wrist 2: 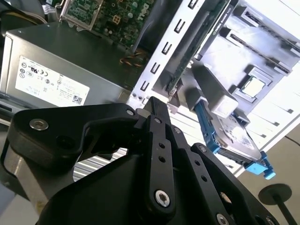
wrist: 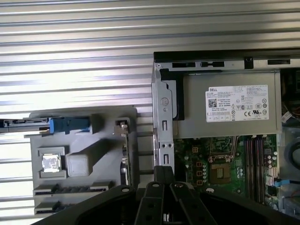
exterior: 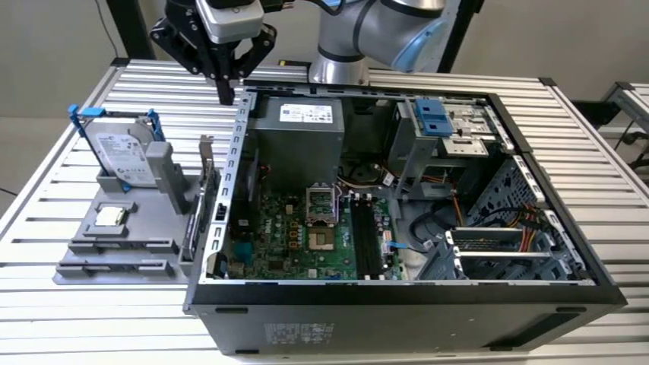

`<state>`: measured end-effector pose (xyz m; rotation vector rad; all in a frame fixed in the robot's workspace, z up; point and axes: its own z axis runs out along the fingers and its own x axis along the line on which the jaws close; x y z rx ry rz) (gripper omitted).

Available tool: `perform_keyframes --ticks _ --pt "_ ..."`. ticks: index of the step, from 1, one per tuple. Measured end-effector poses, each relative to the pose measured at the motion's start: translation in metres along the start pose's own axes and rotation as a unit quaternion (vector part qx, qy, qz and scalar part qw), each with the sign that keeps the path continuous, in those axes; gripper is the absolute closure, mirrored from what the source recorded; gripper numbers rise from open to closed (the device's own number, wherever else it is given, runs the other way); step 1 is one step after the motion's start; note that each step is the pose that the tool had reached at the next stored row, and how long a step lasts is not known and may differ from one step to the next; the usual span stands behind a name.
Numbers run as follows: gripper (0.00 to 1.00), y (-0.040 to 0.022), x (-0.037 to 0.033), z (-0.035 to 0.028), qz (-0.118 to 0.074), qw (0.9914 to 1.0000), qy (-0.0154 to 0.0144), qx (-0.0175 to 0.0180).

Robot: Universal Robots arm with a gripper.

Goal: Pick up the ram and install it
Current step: 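Reach for the ram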

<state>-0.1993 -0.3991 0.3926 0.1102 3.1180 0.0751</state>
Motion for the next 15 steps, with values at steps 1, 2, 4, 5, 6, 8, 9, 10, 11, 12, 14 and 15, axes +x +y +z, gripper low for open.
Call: perform_keyframes --ticks 1,2,4,5,6,8,9,10,11,12,14,15 --pt "1.00 0.0000 0.0006 0.0000 0.000 1.00000 0.0000 0.0000" --pt "1.00 -0.0001 0.0012 0.0000 0.000 1.00000 0.0000 0.0000" --pt "1.00 -0.0002 0.0024 -0.0001 0.000 1.00000 0.0001 0.0000" --pt "1.00 -0.0002 0.0031 -0.0001 0.000 1.00000 0.0001 0.0001" --pt "1.00 -0.0003 0.0037 -0.0001 0.000 1.00000 0.0000 0.0000" --pt "1.00 -0.0003 0.0049 -0.0001 0.000 1.00000 0.0000 0.0000" --pt "1.00 -0.0004 0.0054 -0.0001 0.000 1.00000 0.0000 0.0000" --pt "1.00 -0.0004 0.0060 -0.0001 0.000 1.00000 0.0000 0.0000" --pt "1.00 -0.0005 0.0066 -0.0002 0.000 1.00000 0.0000 0.0000" --pt "1.00 -0.0005 0.0073 -0.0002 0.000 1.00000 0.0000 0.0000" --pt "1.00 -0.0006 0.0087 -0.0003 0.000 1.00000 0.0000 0.0000" --pt "1.00 -0.0007 0.0094 -0.0002 0.000 1.00000 0.0000 0.0000"
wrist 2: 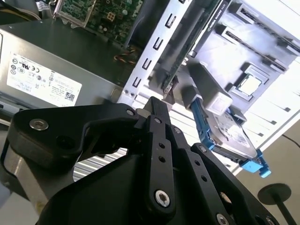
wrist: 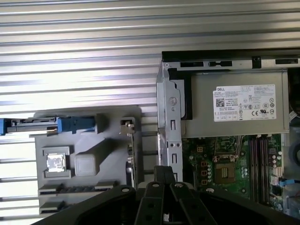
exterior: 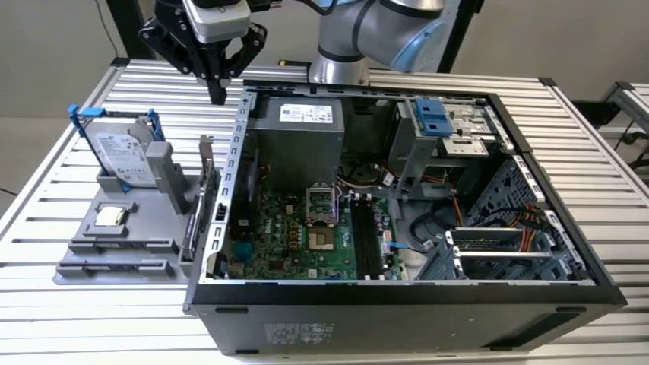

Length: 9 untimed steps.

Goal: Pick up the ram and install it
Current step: 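Reach for the ram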

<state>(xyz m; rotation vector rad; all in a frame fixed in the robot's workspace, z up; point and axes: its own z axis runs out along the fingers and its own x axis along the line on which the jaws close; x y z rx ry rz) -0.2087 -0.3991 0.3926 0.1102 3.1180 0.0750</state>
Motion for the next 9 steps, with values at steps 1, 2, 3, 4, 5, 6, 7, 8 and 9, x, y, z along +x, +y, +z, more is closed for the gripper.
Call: perform_keyframes --ticks 1,2,3,4,5,6,7,8,9 --pt "1.00 0.0000 0.0007 0.0000 0.000 1.00000 0.0000 0.0000" --pt "1.00 -0.0001 0.0014 0.0000 0.000 1.00000 0.0000 0.0000" --pt "1.00 -0.0002 0.0021 0.0000 0.000 1.00000 0.0000 0.0000" --pt "1.00 -0.0002 0.0028 0.0000 0.000 1.00000 0.0000 0.0000" --pt "1.00 -0.0002 0.0035 -0.0001 0.000 1.00000 0.0000 0.0000" --pt "1.00 -0.0003 0.0042 -0.0001 0.000 1.00000 0.0000 0.0000" --pt "1.00 -0.0004 0.0050 -0.0001 0.000 1.00000 0.0000 0.0000" --pt "1.00 -0.0004 0.0059 -0.0002 0.000 1.00000 0.0000 0.0000" --pt "1.00 -0.0005 0.0067 -0.0002 0.000 1.00000 0.0000 0.0000"
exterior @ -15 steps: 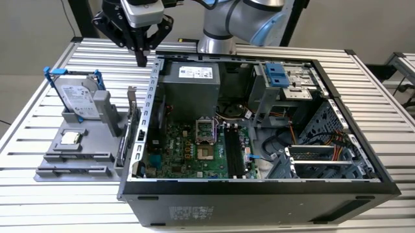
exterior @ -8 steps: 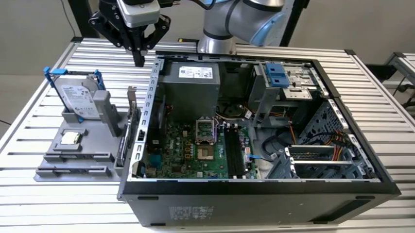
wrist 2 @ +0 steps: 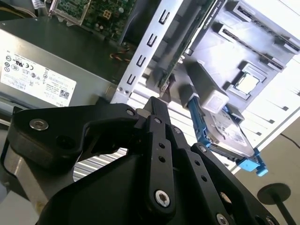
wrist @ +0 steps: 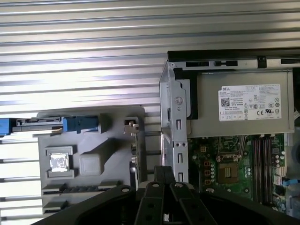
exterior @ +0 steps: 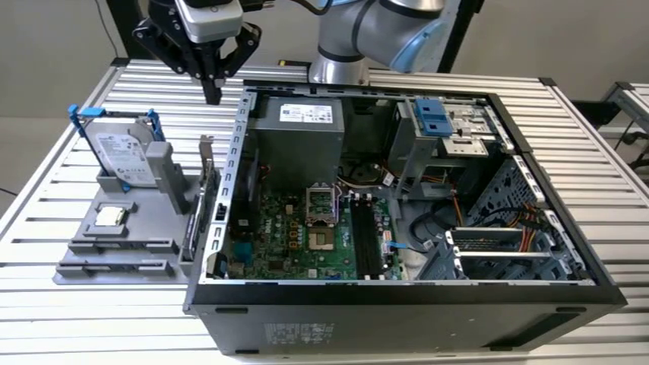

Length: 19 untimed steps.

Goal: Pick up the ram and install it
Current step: 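Reach for the ram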

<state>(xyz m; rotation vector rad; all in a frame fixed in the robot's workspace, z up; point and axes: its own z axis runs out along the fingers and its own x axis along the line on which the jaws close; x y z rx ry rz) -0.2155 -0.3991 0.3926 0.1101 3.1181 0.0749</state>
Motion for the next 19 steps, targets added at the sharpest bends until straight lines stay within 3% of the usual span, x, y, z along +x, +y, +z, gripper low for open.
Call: perform_keyframes --ticks 19 --pt "1.00 -0.0012 0.0175 -0.0004 0.000 1.00000 0.0000 0.0000"
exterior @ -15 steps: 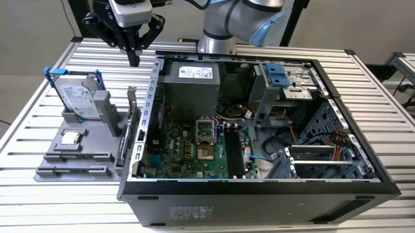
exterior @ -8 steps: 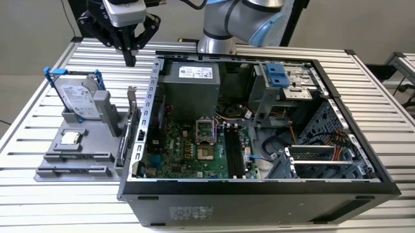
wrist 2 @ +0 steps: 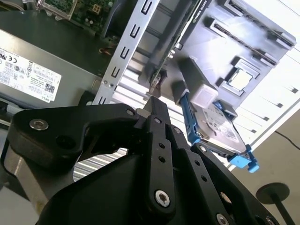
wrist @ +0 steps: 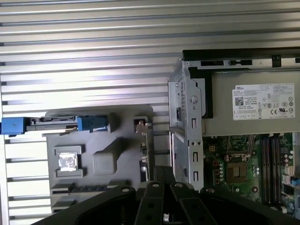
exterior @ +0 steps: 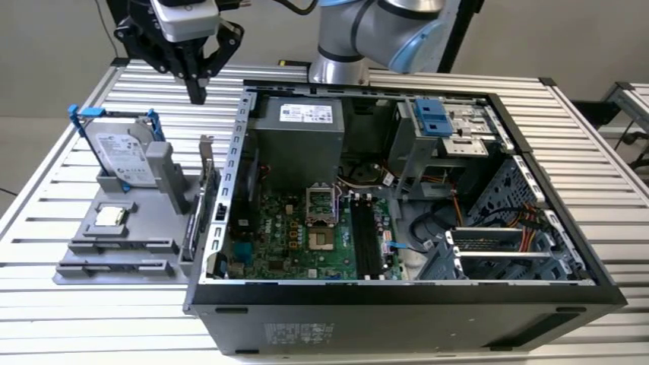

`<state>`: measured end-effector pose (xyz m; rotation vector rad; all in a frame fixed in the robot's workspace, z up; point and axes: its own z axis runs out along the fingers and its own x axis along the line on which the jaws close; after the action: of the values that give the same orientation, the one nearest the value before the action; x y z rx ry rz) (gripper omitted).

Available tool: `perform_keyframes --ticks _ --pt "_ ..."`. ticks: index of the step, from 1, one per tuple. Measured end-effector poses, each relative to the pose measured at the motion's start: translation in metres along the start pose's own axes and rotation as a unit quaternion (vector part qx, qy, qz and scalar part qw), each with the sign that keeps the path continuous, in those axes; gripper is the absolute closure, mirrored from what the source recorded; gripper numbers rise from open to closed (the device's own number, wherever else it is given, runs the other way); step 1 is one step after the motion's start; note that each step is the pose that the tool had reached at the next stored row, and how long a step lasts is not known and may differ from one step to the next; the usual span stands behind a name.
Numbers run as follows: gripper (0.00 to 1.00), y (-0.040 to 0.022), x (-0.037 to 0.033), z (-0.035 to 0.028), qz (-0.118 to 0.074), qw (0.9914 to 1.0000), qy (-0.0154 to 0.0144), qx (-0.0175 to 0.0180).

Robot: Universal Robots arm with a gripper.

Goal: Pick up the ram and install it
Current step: 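Reach for the ram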

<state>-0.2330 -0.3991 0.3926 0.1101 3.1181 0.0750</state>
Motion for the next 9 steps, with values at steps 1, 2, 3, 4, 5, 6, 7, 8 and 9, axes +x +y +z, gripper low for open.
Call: perform_keyframes --ticks 1,2,3,4,5,6,7,8,9 --pt "1.00 -0.0001 0.0010 0.0000 0.000 1.00000 0.0000 0.0000" --pt "1.00 -0.0001 0.0019 0.0000 0.000 1.00000 0.0000 0.0000" --pt "1.00 -0.0002 0.0029 -0.0001 0.000 1.00000 0.0000 0.0000" --pt "1.00 -0.0003 0.0038 -0.0001 0.000 1.00000 0.0000 0.0000" --pt "1.00 -0.0003 0.0048 -0.0001 0.000 1.00000 0.0000 0.0000" --pt "1.00 -0.0004 0.0057 -0.0001 0.000 1.00000 0.0000 0.0000" --pt "1.00 -0.0004 0.0067 -0.0002 0.000 1.00000 0.0000 0.0000" --pt "1.00 -0.0005 0.0076 -0.0002 0.000 1.00000 0.0000 0.0000" --pt "1.00 -0.0006 0.0086 -0.0002 0.000 1.00000 0.0000 0.0000"
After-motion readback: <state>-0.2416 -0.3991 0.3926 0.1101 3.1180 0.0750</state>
